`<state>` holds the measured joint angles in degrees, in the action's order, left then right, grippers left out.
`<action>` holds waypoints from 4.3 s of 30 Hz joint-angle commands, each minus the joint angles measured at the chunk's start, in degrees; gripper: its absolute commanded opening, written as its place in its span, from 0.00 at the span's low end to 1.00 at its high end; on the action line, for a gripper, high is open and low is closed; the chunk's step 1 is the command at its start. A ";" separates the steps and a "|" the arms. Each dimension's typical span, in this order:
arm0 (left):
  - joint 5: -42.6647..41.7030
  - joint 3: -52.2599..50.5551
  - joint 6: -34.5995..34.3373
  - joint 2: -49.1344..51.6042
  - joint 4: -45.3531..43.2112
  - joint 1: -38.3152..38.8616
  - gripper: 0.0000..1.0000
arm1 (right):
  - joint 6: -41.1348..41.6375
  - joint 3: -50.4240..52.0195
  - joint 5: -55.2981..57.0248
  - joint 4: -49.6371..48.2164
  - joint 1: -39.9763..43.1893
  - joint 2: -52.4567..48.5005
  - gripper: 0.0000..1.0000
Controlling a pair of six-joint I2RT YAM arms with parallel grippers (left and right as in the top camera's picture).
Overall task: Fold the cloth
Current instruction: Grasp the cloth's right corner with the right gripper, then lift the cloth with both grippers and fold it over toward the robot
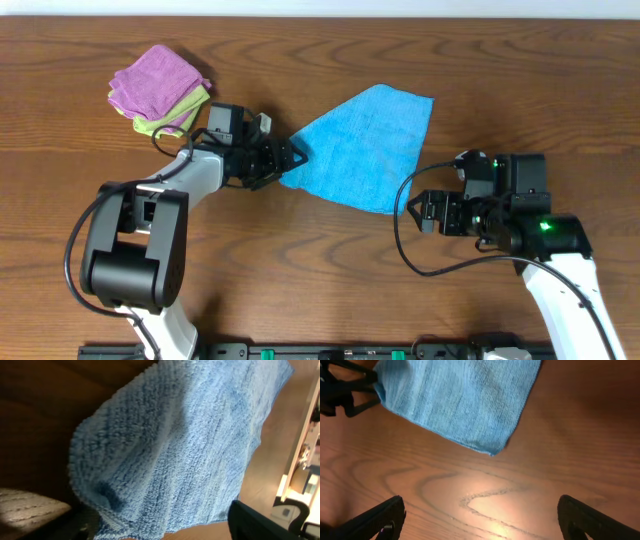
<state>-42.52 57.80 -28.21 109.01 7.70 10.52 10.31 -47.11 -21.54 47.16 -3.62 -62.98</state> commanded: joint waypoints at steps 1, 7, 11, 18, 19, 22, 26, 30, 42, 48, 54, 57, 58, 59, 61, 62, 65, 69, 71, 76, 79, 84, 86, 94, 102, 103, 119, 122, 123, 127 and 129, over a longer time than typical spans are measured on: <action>2.56 -0.61 3.30 3.19 2.16 0.42 0.86 | 0.85 0.33 -1.07 0.83 0.37 0.42 0.97; 2.47 -0.59 5.33 2.93 4.57 -0.26 0.72 | 0.85 0.33 -1.20 1.60 0.37 0.42 0.98; 2.47 -0.57 5.55 2.64 6.27 -1.86 0.72 | 0.85 0.33 -1.22 1.51 0.37 0.42 0.98; 2.43 -0.52 6.03 2.58 9.01 -5.07 0.73 | 0.85 0.33 -1.22 1.42 0.37 0.42 0.98; 2.45 -0.52 6.19 2.58 8.96 -5.16 0.74 | 0.85 0.33 -1.22 1.38 0.37 0.42 0.98; 2.73 -0.52 6.16 2.64 8.74 -4.79 0.77 | 0.87 0.33 -1.22 0.90 0.37 0.42 0.98; 5.90 -0.55 5.99 3.02 8.66 -2.49 0.81 | 1.57 0.33 -1.49 0.26 0.37 0.42 0.98; 9.66 -0.55 5.90 3.50 8.24 0.24 0.80 | 1.73 0.33 -2.56 0.15 0.37 0.42 0.99; 12.22 -0.70 7.04 5.77 6.86 0.74 0.27 | 1.90 0.33 -4.44 0.24 0.31 0.42 0.99; 9.86 -0.15 9.73 5.38 8.04 -0.07 0.05 | 1.64 1.33 -3.93 0.35 0.33 0.33 0.99; 9.49 4.00 14.71 3.21 16.74 -1.92 0.06 | 3.32 9.73 -4.79 -5.90 0.33 -1.68 0.98; 9.46 5.90 16.11 2.05 21.42 -2.03 0.06 | 5.03 14.19 -7.50 -12.90 0.33 -3.43 0.95; 9.42 6.25 16.31 1.60 22.62 -2.01 0.06 | 6.56 15.37 -7.48 -15.15 0.33 -4.28 0.94; 9.44 6.32 16.48 1.16 23.43 -1.90 0.06 | 7.61 16.15 -7.48 -16.81 0.33 -4.98 0.93; 9.38 6.34 16.50 0.17 24.76 -1.88 0.06 | 9.66 17.44 -7.82 -20.31 0.33 -6.78 0.93; 8.98 6.34 16.52 -0.26 25.27 -1.86 0.06 | 10.40 17.90 -8.39 -21.92 0.31 -7.89 0.93; 6.45 6.34 16.50 -1.20 25.51 -1.88 0.05 | 12.37 18.10 -8.92 -25.16 0.17 -11.52 0.93; 5.27 6.34 16.44 -1.79 25.49 -1.86 0.06 | 14.99 18.10 -10.29 -29.88 0.17 -16.55 0.91; 4.94 6.34 16.44 -1.90 25.51 -1.86 0.06 | 16.09 18.10 -11.65 -32.09 0.17 -18.75 0.88; 3.87 6.34 16.44 -1.90 25.49 -1.86 0.06 | 18.43 18.10 -13.51 -36.35 0.15 -23.61 0.85; 3.87 6.34 16.44 -1.90 25.46 -1.86 0.06 | 19.21 18.08 -14.53 -38.86 -0.42 -25.57 0.82; 3.85 6.34 16.44 -1.90 25.46 -1.86 0.06 | 20.98 18.08 -14.27 -41.86 -3.34 -26.29 0.79; 3.85 6.34 16.44 -1.90 25.46 -1.86 0.06 | 21.18 18.10 -13.77 -42.53 -4.81 -26.29 0.78; 3.02 6.34 16.46 -1.90 25.44 -1.88 0.06 | 22.95 18.08 -9.99 -43.80 -8.94 -27.61 0.74; 2.32 6.34 16.48 -1.90 25.27 -1.88 0.06 | 22.18 18.01 -8.92 -47.25 -9.20 -30.64 0.01; 1.92 6.38 16.48 -1.90 25.18 -1.88 0.06 | 22.21 17.84 -8.92 -48.22 -9.11 -30.47 0.01; 4.94 32.11 10.38 -2.43 23.63 -1.95 0.06 | 18.27 -9.27 -11.13 -48.41 -3.78 -22.80 0.01; 7.19 35.12 9.94 -2.43 21.49 -1.95 0.06 | 17.77 -14.25 -10.67 -47.39 -2.49 -24.41 0.01; 7.61 35.47 9.81 -2.43 20.68 -1.97 0.06 | 17.66 -15.37 -10.69 -47.08 -2.16 -24.92 0.01; 8.44 35.58 8.50 -2.21 16.90 -1.99 0.06 | 16.09 -20.02 -10.80 -46.31 -1.16 -27.36 0.01; 8.48 35.58 7.78 -1.84 14.12 -2.01 0.06 | 15.32 -22.18 -10.36 -46.27 -0.94 -28.79 0.01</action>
<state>-35.73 92.64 -18.79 107.48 23.68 8.78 28.01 -66.19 -32.47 0.62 -5.15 -89.49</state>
